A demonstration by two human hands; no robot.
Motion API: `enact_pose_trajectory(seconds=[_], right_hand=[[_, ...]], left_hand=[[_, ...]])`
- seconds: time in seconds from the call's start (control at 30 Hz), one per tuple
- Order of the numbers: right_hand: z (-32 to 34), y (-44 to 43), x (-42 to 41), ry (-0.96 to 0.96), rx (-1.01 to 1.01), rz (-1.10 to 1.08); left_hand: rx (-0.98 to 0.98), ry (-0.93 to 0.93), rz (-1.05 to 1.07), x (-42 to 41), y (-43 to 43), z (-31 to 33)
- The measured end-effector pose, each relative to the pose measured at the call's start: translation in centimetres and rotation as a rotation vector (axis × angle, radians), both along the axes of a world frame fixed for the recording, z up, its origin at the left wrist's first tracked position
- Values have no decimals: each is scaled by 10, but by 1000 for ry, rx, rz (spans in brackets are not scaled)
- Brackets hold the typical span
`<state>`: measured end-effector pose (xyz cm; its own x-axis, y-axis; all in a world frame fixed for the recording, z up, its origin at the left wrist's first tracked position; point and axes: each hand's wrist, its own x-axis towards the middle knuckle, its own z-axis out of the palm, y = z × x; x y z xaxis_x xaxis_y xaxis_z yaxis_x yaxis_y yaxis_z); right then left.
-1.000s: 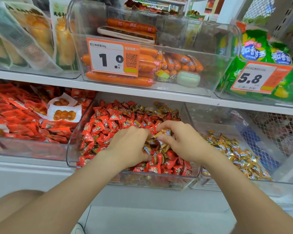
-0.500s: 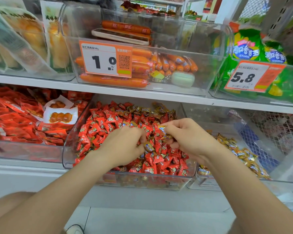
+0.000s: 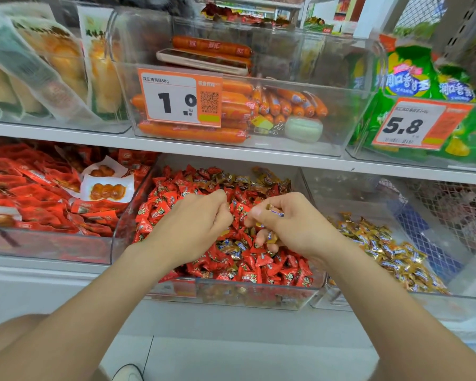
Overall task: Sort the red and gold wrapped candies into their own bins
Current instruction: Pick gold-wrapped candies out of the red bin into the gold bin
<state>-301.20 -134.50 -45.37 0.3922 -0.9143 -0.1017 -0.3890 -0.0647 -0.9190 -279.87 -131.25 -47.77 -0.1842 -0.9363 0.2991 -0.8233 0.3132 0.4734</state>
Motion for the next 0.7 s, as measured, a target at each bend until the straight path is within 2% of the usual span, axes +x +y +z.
enact_pose_trajectory(seconds=[0.07,0.17,0.3,0.47,0.57,0.7], right_hand=[[-3,-4,1,157,-158,-15],[-3,-4,5,395,-400,28],[-11,-1,12,562,-377,230],[-22,-4,25,923,-522,120],[-25,-6,32,995,-522,136],[-31,-9,38,1044,-607,165]], left_hand=[[41,66,-72,2,0,1],[91,55,-109,6,-1,-1],[180,-71,-155,4,-1,-1],[158,-405,-47,-8,-4,1],[209,-542,-34,-12,-6,-2],[216,-587,14,-17,-10,-5]])
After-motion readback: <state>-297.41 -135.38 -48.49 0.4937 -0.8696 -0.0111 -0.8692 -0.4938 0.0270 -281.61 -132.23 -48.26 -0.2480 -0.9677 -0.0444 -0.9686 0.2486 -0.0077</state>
